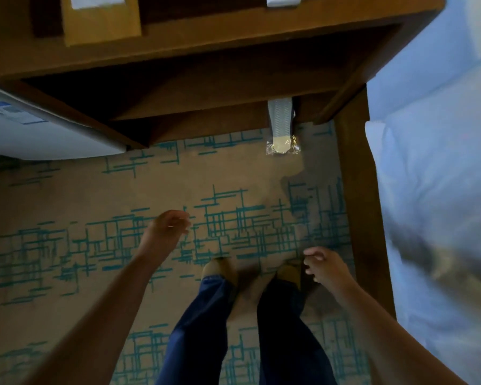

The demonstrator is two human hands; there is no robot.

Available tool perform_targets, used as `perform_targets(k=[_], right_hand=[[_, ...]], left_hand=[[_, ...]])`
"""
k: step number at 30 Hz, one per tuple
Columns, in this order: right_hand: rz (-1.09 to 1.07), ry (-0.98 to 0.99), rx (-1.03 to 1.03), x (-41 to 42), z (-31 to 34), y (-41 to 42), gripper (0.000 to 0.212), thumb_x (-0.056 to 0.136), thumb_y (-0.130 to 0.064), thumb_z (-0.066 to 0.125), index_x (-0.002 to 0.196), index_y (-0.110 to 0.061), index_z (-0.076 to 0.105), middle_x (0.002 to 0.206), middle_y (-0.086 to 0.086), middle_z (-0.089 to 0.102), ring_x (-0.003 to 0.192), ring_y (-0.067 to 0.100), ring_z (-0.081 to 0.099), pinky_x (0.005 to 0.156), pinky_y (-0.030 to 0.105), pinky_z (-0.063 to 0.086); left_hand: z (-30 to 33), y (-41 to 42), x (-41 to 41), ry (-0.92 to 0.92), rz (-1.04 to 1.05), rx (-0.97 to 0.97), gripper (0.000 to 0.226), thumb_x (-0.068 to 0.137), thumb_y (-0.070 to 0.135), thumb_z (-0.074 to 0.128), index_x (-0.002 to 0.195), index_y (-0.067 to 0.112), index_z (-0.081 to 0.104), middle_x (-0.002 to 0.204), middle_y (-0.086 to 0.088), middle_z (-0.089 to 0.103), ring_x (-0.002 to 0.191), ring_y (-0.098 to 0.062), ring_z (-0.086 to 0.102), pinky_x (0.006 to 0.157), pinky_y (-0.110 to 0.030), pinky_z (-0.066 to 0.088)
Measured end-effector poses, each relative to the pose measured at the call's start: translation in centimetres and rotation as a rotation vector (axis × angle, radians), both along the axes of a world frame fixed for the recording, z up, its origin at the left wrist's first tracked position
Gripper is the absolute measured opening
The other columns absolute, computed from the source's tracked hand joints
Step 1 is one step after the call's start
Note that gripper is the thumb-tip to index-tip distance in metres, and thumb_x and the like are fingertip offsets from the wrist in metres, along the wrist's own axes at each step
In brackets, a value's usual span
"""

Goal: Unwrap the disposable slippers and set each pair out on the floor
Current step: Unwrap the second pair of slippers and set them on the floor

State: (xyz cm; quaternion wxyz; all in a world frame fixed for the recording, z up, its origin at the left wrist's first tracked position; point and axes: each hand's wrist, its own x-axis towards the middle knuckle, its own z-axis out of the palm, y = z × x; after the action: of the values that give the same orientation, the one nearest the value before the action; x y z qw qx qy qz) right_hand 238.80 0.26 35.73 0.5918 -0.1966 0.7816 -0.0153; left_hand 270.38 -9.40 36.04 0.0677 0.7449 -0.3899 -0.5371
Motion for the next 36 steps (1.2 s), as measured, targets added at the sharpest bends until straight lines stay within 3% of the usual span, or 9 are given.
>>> perform_targets(k=[3,6,8,11,16,19,23,26,36], right_hand=[[0.003,0.011,-0.062,-1.5,-7.3,-3.4,0.030,0.095,-0.016,0.041,0.117,-0.004,0.058,0.113,0.011,0.061,0.095,0.023,0.062,0.085,0.034,0.049],[-0.008,0.010,-0.144,-2.8,-14.7,-6.5,0.027,0.095,-0.004,0.040,0.113,0.011,0.054,0.114,0.018,0.055,0.108,0.031,0.056,0.066,0.018,0.048],[0.053,0.038,-0.191,-3.2,-18.9,-8.3,0.024,0.096,0.000,0.038,0.111,0.008,0.055,0.115,0.017,0.053,0.117,0.040,0.049,0.071,0.026,0.046],[0.170,0.147,-0.256,-3.3,-24.3,-10.3,0.032,0.096,-0.010,0.040,0.124,0.000,0.052,0.131,0.020,0.053,0.118,0.035,0.051,0.090,0.036,0.043],[0.401,0.384,-0.443,-3.9,-32.6,-12.4,0.041,0.089,-0.016,0.052,0.130,-0.014,0.049,0.123,0.020,0.055,0.104,0.036,0.056,0.084,0.037,0.045],[0.461,0.498,-0.511,-4.4,-36.7,-14.4,0.049,0.087,-0.020,0.054,0.134,-0.022,0.041,0.136,0.013,0.040,0.121,0.032,0.042,0.098,0.039,0.040],[0.681,0.721,-0.788,-5.8,-40.3,-17.6,0.056,0.081,-0.019,0.061,0.134,-0.019,0.043,0.139,0.011,0.042,0.123,0.032,0.040,0.099,0.043,0.039],[0.762,0.781,-0.933,-6.6,-41.5,-19.8,0.060,0.076,-0.017,0.067,0.133,-0.017,0.046,0.138,0.014,0.045,0.123,0.032,0.044,0.096,0.048,0.041],[1.135,0.982,-0.965,-7.7,-42.3,-24.8,0.059,0.075,-0.014,0.065,0.132,-0.016,0.047,0.139,0.013,0.048,0.126,0.033,0.046,0.098,0.045,0.039]], left_hand=[[-7.3,-1.4,-2.0,0.000,-0.050,-0.011,0.014,0.069,0.033,0.052,0.079,0.032,0.061,0.079,-0.001,0.069,0.082,-0.027,0.067,0.073,-0.035,0.047],[-15.5,-3.3,-4.3,-0.016,-0.123,-0.071,0.006,0.077,0.020,0.057,0.082,0.024,0.060,0.093,-0.019,0.069,0.090,-0.035,0.066,0.086,-0.047,0.051],[-20.2,-4.4,-5.8,-0.067,-0.166,-0.162,0.012,0.079,0.018,0.057,0.089,0.016,0.063,0.095,-0.020,0.068,0.085,-0.030,0.064,0.083,-0.038,0.050],[-26.2,-5.5,-7.9,-0.114,-0.235,-0.310,0.028,0.077,0.015,0.057,0.100,0.000,0.063,0.091,-0.017,0.063,0.082,-0.027,0.059,0.076,-0.027,0.042],[-34.3,-6.7,-10.0,-0.294,-0.397,-0.457,0.047,0.080,0.015,0.061,0.126,0.010,0.049,0.125,-0.017,0.052,0.111,-0.036,0.053,0.095,-0.048,0.046],[-39.0,-7.3,-10.7,-0.421,-0.485,-0.546,0.064,0.074,0.028,0.064,0.133,0.018,0.041,0.137,-0.010,0.045,0.122,-0.033,0.046,0.099,-0.049,0.043],[-45.1,-7.6,-11.3,-0.550,-0.625,-0.543,0.080,0.072,0.046,0.061,0.142,0.022,0.030,0.153,-0.011,0.026,0.142,-0.029,0.021,0.113,-0.052,0.022],[-47.8,-7.4,-11.2,-0.610,-0.683,-0.594,0.082,0.076,0.058,0.039,0.147,0.028,0.012,0.158,-0.008,0.010,0.146,-0.025,0.003,0.115,-0.055,0.005],[-48.6,-7.8,-11.4,-0.641,-0.700,-0.580,0.084,0.074,0.066,0.025,0.144,0.036,-0.008,0.159,-0.002,-0.004,0.145,-0.022,-0.009,0.116,-0.056,0.003]])
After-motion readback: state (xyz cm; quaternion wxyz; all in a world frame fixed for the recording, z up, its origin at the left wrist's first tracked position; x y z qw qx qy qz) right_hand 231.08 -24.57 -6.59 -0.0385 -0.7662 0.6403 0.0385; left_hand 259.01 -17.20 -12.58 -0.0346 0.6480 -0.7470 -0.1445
